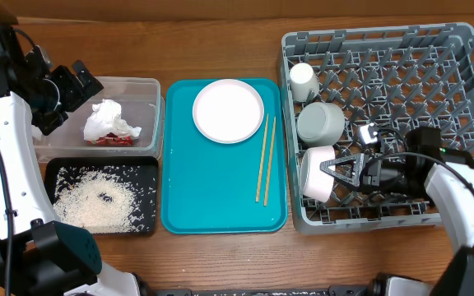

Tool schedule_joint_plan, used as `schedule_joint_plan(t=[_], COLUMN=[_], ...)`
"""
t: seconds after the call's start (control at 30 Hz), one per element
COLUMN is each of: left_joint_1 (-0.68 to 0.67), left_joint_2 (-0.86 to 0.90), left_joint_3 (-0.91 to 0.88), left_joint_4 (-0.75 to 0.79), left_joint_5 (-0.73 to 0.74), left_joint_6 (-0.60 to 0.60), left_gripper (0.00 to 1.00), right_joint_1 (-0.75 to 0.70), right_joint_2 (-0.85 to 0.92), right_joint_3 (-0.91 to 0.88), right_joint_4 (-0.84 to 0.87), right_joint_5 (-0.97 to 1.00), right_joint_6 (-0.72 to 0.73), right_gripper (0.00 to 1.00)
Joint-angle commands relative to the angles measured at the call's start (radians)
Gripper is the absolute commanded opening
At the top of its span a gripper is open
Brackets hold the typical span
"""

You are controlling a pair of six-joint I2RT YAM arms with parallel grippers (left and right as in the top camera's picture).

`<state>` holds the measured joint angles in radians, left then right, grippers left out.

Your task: Sort waste into correct bins and load items into the dishwasher

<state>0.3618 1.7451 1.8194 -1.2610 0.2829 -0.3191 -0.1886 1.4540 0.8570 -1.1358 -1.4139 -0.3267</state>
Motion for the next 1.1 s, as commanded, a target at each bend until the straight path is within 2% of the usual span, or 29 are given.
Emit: schedule_joint_plan(t=[0.0, 0.07, 0.3, 0.47, 0.53, 0.57, 0.6, 0.83, 1.07], left_joint_1=[-0.002, -0.002, -0.002, -0.005, -0.004, -0.003, -0.003, -0.003, -0.003], left_joint_2=[-0.013, -0.013, -0.013, -0.013, -0.013, -0.013, -0.013, -0.013, -0.013], left_joint_3=[0.018, 0.018, 0.018, 0.018, 0.018, 0.018, 0.018, 0.018, 0.018], left_joint_4=[0.002, 0.002, 0.002, 0.002, 0.002, 0.002, 0.002, 0.002, 0.002], left_joint_5=[-0.006, -0.006, -0.006, -0.005, -0.006, -0.005, -0.005, -0.005, -0.005], left_joint_6=[-0.01, -0.01, -0.01, -0.01, -0.01, -0.01, -0.01, -0.01, -0.01], left_gripper=[1.0, 1.0, 1.0, 1.0, 1.0, 1.0, 1.0, 1.0, 1.0], right_joint_1=[0.003, 0.003, -0.005, -0.067, -0.108, -0.129, -0.15, -0.262, -0.266], right_joint_2=[0.033, 0.039, 0.039, 0.039, 0.039, 0.039, 0.039, 0.039, 0.039], right_joint_3=[-0.004, -0.004, -0.004, 0.009, 0.019, 0.024, 0.028, 0.109, 0.306], right_joint_4=[0.004, 0.004, 0.004, 0.003, 0.004, 0.004, 0.004, 0.003, -0.047], right_joint_5=[0.042, 0.07, 0.166, 0.187, 0.205, 0.217, 0.226, 0.288, 0.463], right_joint_6=[-0.045, -0.044, -0.04, -0.035, -0.036, -0.035, -0.035, 0.042, 0.192], right_gripper=[0.04, 0.05, 0.24, 0.44, 0.64, 0.68, 1.0, 1.0, 1.0])
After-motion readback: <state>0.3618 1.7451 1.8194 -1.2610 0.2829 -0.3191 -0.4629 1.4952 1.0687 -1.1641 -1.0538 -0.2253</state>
